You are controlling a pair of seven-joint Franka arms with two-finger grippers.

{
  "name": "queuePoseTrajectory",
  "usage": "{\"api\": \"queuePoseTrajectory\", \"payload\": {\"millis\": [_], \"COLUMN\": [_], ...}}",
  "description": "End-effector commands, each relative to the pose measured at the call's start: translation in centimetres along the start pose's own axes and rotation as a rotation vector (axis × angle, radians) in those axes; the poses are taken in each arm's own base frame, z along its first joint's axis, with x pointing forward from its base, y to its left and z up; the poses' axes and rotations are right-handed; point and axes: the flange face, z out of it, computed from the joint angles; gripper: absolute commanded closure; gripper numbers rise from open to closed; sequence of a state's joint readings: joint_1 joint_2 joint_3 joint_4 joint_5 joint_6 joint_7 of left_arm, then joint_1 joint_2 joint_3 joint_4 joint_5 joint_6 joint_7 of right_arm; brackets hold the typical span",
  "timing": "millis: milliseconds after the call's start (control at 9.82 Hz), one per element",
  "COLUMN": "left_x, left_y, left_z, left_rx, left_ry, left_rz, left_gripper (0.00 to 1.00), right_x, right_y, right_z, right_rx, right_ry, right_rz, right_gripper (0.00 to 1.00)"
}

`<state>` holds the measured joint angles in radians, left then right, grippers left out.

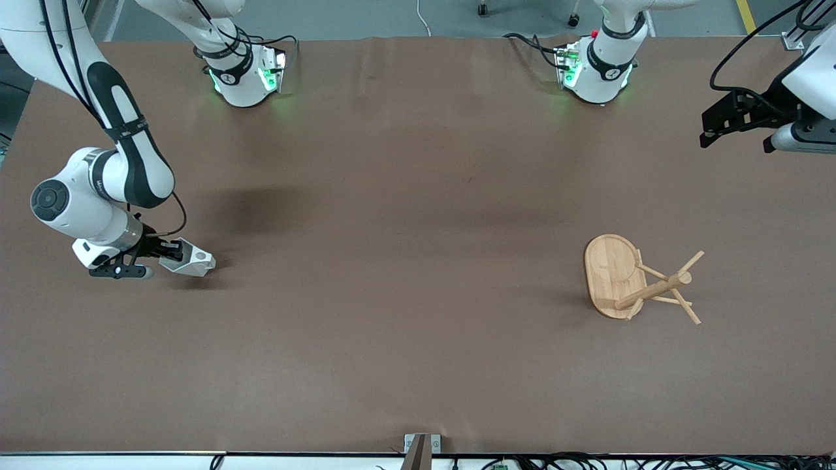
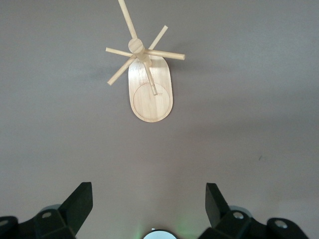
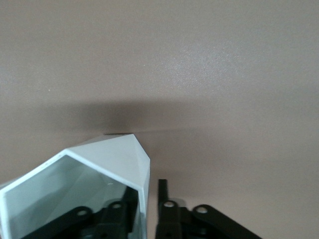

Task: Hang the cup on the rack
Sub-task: 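Lift the cup with the right gripper while the left gripper approaches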

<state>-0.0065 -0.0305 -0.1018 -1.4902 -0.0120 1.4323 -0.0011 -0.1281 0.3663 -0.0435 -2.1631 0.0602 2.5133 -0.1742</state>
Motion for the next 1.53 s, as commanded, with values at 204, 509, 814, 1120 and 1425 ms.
{"api": "queuePoseTrajectory", "payload": {"millis": [204, 509, 814, 1120, 1425], "left_x": [-1.4, -1.0, 0.2, -1.5, -2.1], "left_y": [-1.2, -2.8, 2.3, 11.4, 24.5], "left_z": [0.2, 0.6, -0.2, -1.1, 0.6], "left_rx": [-0.003, -0.025, -0.162, -0.242, -0.267], "left_ry": [-0.072, -0.071, -0.006, 0.010, 0.079], "left_rz": [0.016, 0.105, 0.391, 0.610, 0.812], "left_gripper": [0.00, 0.00, 0.00, 0.00, 0.00], "right_x": [0.0, 2.7, 3.7, 3.2, 1.2], "right_y": [-0.2, -2.4, -8.5, -17.9, -25.8], "right_z": [-2.4, -12.0, -17.0, -17.3, -17.4], "right_rx": [0.025, 0.150, 0.408, 0.686, 0.913], "right_ry": [-0.020, -0.121, -0.236, -0.303, -0.398], "right_rz": [0.011, 0.032, 0.208, 0.231, 0.219], "right_gripper": [1.00, 1.00, 1.00, 1.00, 1.00]}}
